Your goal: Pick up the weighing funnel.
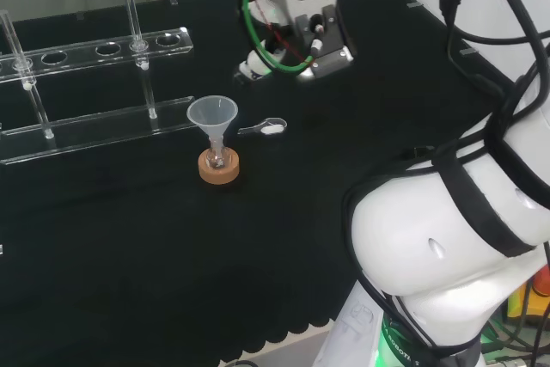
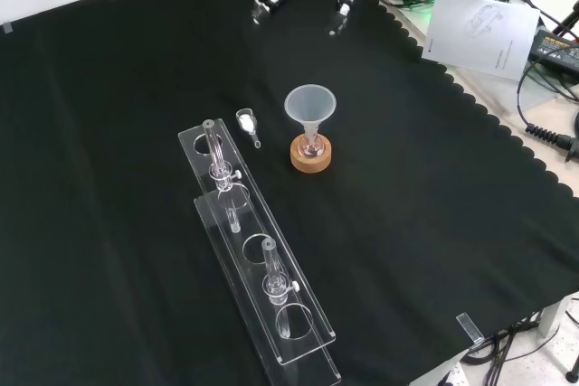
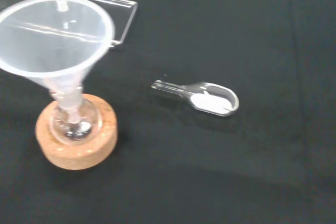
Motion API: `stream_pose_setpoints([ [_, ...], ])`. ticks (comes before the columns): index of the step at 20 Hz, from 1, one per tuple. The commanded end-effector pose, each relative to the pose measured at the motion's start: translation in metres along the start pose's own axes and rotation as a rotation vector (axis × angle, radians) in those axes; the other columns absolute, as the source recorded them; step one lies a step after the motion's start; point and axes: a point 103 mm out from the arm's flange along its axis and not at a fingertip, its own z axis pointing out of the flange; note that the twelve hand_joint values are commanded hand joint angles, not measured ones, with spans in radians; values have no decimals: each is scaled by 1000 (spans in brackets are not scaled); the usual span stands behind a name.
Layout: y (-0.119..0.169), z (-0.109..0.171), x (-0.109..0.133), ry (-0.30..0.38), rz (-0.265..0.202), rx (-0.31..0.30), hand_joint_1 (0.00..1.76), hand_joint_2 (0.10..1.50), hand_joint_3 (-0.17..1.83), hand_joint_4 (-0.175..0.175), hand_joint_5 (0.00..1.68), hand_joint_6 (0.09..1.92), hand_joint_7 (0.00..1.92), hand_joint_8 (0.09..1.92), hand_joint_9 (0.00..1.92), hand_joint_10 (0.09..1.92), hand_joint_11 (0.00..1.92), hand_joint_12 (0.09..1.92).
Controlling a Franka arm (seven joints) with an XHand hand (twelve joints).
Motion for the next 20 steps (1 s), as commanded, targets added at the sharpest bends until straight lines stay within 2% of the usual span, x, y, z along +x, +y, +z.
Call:
stream_pose_setpoints([
  [1,-1,8,-22,21,32,-5,626,793,311,-69,365,87,225,716,415,700,208,1398],
  [7,10,20,-42,15,47,7,637,791,320,-70,375,87,246,720,433,696,221,1396],
  [11,29,39,-56,23,55,11,665,783,341,-70,399,87,294,720,472,680,242,1384],
  [20,72,77,-68,45,39,30,782,754,470,-67,523,87,448,705,622,616,348,1341],
])
